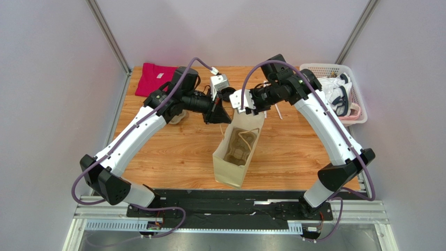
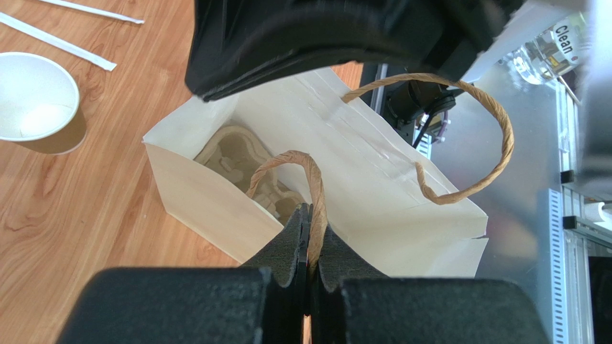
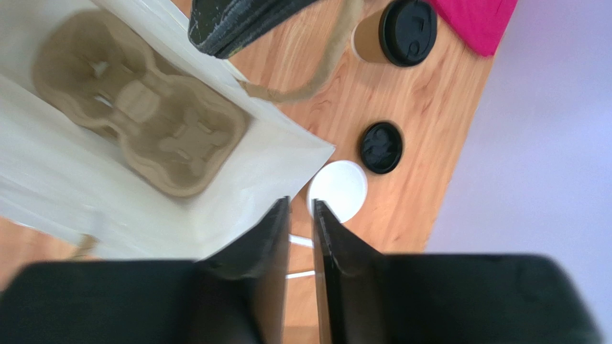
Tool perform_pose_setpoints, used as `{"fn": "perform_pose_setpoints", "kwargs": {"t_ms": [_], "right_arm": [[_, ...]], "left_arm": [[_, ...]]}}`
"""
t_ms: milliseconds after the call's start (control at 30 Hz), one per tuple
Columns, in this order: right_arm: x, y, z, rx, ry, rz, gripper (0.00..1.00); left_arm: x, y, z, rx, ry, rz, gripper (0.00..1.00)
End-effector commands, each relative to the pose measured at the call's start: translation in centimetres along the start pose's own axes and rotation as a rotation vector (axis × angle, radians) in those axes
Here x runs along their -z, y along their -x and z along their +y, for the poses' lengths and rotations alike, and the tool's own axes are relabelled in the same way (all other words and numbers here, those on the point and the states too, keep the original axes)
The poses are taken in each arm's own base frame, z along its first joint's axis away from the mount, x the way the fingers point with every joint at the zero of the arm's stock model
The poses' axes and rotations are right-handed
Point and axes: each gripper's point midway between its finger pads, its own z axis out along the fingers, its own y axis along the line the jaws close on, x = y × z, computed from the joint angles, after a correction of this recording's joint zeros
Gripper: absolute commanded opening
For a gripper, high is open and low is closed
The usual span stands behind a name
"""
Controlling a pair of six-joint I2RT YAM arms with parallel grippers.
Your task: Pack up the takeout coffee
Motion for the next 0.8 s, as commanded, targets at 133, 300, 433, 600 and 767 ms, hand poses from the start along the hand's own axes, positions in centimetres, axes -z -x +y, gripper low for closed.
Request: {"fn": "perform_pose_setpoints", "kwargs": {"t_ms": [133,300,433,600,767], "right_arm": [[2.5,-0.1,1.2,-0.318,-0.076,0.072,0.50],[0.8,-1.4,0.9,-0.473,-0.033,0.096,0.76],[-0.4,-2.2,0.8,-0.554,-0.009,0.090,0.58],[-1.6,-2.6,2.0,-0.651,0.042,0.098,0.11],[-0.5,-1.3,2.1,-0.807,0.008,0.076,0.00]], "left_arm": [[2.1,0.5,-0.5,-0.073,0.069,-0.045,0.05],[3.0,1.1,0.0,-0.113,0.133,-0.088,0.10],[3.6,0.9,-0.3,-0.151,0.158,-0.122,0.16],[5.5,1.5,0.7,-0.123,0.263,-0.160,0.31],[10.9,4.5,-0.6,-0.252,0.433,-0.309,0.67]]}}
